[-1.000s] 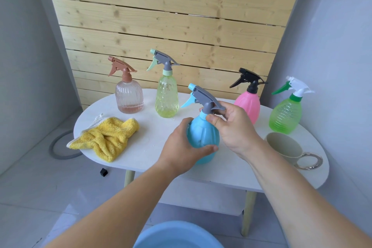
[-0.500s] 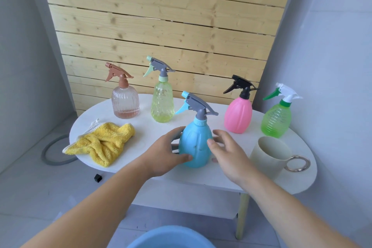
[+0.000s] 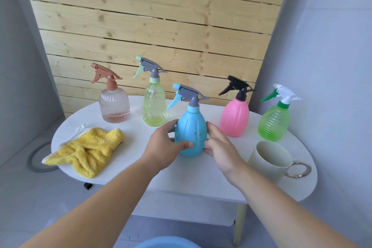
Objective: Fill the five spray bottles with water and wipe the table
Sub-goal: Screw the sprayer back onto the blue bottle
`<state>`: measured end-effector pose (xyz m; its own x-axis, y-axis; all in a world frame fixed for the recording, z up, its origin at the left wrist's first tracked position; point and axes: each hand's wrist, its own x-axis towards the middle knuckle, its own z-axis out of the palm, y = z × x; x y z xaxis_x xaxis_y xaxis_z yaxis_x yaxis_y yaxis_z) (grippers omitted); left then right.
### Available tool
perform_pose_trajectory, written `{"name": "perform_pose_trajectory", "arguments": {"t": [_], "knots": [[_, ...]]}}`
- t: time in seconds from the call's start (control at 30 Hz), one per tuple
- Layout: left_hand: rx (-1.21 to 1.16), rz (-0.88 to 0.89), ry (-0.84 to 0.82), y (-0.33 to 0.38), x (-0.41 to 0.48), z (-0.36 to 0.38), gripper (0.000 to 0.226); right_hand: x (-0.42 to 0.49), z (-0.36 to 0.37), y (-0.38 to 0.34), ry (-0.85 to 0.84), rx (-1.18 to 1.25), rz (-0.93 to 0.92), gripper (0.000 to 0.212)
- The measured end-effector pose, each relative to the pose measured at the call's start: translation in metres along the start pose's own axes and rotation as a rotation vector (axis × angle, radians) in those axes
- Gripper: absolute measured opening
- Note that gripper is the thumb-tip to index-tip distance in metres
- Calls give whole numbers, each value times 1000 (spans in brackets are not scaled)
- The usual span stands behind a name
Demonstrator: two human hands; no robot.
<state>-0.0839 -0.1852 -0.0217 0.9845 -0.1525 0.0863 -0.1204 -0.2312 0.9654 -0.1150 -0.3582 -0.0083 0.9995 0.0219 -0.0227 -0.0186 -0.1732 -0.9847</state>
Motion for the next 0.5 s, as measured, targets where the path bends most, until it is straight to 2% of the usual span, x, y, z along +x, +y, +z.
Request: {"name": "perform_pose_trajectory", "arguments": {"t": [0.27,0.37,0.5], "knots": [[14,22,11,8,56,15,72,54,-9,-3,101,108,13,41],[27,30,1,9,70,21,70,76,-14,16,167,154,42,61],[50,18,-15,5,81,23,71,84,-12,22,164,158,34,62]]}}
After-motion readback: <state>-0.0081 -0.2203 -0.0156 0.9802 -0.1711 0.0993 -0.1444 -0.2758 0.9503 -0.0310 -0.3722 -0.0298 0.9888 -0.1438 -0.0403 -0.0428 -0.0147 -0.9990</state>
